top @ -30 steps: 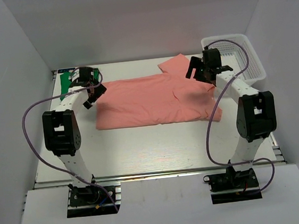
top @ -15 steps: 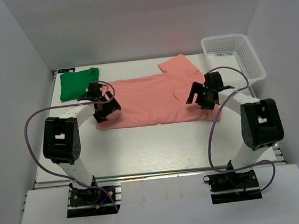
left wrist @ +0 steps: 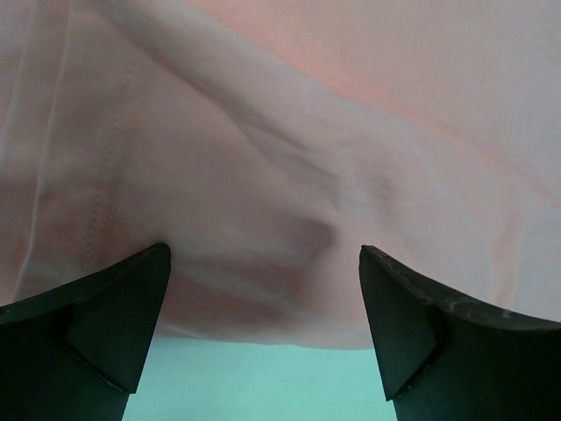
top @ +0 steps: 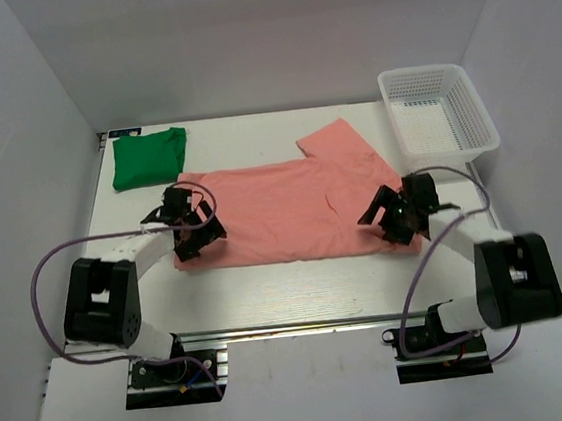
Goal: Fold and stack the t-shirts
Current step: Fold the flattened tshirt in 1/3 of the way, then grap the side of the flattened tshirt furthest away from the robot with both arms
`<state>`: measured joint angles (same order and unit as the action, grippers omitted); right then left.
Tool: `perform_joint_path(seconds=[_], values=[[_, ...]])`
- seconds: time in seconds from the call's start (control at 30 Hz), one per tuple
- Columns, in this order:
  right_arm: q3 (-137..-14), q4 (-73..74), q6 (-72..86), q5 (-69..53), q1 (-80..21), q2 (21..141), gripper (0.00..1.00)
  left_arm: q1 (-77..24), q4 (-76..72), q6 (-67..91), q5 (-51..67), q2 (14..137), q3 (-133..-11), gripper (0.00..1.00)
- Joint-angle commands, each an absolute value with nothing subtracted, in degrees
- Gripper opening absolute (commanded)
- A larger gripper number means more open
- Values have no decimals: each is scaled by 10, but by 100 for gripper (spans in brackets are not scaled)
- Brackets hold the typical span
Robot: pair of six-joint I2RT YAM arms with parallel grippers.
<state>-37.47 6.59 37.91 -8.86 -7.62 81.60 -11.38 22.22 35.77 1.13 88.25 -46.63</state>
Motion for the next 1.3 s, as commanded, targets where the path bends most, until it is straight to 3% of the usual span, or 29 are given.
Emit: perform_joint_path(seconds=[0.0, 0.23, 0.37, 0.47, 0.63, 0.83, 0.97, 1.27], values=[[-267, 189, 424, -83, -77, 744, 90, -114, 348, 353, 24, 853, -380, 100], [-240, 293, 395, -84, -83, 555, 90, -114, 456, 379, 35, 726, -352, 100], [-303, 299, 337, -62, -88, 521, 90, -114, 456, 386, 19, 635, -403, 100], [-378, 266, 265, -85, -94, 534, 90, -114, 448, 377, -65, 612, -469, 100], [-480, 248, 203, -39, -120, 608, 90, -103, 411, 370, -167, 656, -537, 100], [-569, 153, 196, -37, -126, 740, 90, -90, 359, 376, -247, 799, -598, 100], [-666, 142, 188, -41, -122, 891, 90, -62, 295, 371, -247, 880, -624, 95], [-841, 153, 143, -10, -119, 1055, 90, -28, 227, 359, -224, 1044, -694, 83]])
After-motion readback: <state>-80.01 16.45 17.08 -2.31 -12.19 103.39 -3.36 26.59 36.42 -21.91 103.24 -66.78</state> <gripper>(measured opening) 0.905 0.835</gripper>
